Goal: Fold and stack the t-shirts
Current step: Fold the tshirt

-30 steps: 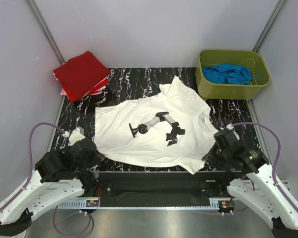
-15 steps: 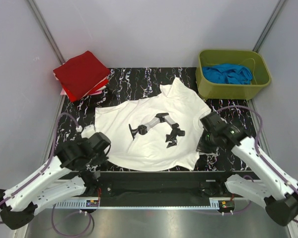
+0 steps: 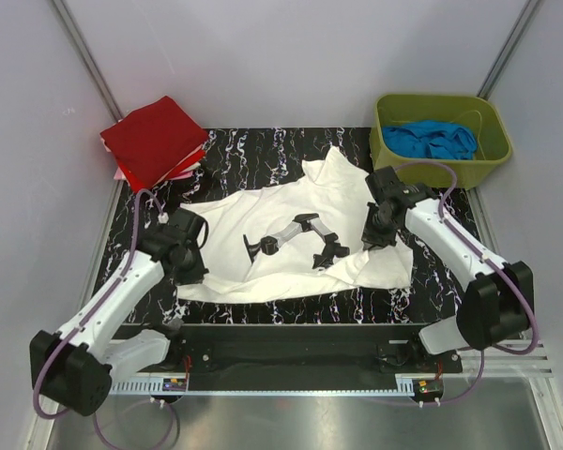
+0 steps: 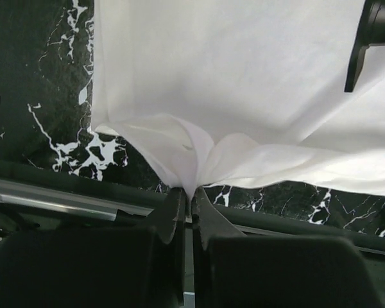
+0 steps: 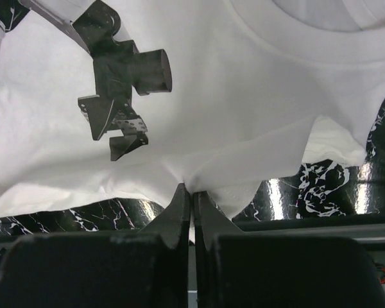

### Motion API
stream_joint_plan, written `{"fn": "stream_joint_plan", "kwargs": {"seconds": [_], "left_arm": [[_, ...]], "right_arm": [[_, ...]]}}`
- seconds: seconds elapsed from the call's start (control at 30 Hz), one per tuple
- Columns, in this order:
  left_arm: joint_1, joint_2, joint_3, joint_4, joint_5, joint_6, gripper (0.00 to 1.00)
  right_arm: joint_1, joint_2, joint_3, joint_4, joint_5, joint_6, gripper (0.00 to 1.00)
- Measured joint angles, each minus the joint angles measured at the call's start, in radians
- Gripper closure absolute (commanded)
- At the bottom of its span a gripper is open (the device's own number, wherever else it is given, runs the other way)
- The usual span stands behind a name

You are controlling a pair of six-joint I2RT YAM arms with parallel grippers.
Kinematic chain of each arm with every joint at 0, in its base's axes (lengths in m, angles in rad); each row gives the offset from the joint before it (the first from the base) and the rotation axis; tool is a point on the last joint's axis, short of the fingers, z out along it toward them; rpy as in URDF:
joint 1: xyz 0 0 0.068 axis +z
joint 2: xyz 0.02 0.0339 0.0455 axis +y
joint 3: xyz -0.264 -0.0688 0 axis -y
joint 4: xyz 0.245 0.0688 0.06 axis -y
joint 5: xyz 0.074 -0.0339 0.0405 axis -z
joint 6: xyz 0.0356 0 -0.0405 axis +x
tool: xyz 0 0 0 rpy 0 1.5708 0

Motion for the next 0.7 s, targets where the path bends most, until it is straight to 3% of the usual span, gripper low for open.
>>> {"fn": "stream_joint_plan", "kwargs": {"seconds": [0.7], "left_arm": [[0.283, 0.269, 0.007, 0.040, 0.117, 0.209, 1.00]], "right_arm": [[-0.061, 0.336, 0.218, 0.030, -0.016, -0.163, 1.00]]}}
